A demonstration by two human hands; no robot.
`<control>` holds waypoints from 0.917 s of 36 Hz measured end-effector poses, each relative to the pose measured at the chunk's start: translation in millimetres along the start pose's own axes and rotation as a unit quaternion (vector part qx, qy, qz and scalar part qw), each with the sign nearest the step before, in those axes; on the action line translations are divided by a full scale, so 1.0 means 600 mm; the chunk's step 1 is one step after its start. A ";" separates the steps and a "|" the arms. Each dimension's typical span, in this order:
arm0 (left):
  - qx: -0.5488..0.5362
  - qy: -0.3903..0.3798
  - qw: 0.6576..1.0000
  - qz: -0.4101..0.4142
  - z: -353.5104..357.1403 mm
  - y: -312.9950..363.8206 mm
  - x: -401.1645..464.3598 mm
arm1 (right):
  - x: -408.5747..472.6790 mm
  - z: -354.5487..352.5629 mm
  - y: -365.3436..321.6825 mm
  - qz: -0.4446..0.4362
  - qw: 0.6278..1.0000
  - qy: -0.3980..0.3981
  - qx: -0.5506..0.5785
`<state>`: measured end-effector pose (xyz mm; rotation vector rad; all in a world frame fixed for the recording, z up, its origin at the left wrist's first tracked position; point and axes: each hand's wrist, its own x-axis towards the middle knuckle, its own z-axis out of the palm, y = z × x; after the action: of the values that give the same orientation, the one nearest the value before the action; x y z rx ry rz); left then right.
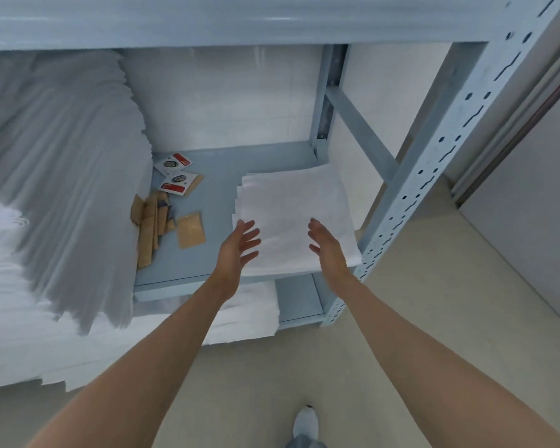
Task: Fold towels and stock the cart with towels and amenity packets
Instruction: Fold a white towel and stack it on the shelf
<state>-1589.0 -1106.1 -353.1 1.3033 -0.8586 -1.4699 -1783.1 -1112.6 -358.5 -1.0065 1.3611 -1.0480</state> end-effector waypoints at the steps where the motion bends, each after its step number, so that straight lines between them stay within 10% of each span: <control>1: 0.003 -0.008 1.000 0.008 0.021 0.001 0.001 | 0.001 -0.003 -0.006 -0.006 1.000 0.001 0.014; 33: -0.021 0.094 0.995 -0.011 0.072 -0.029 0.126 | 0.128 -0.147 0.013 0.032 0.988 0.079 0.126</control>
<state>-1633.0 -1176.9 -384.8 1.3985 -0.6888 -1.3492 -1874.9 -1180.7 -383.8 -0.7024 1.3389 -1.2375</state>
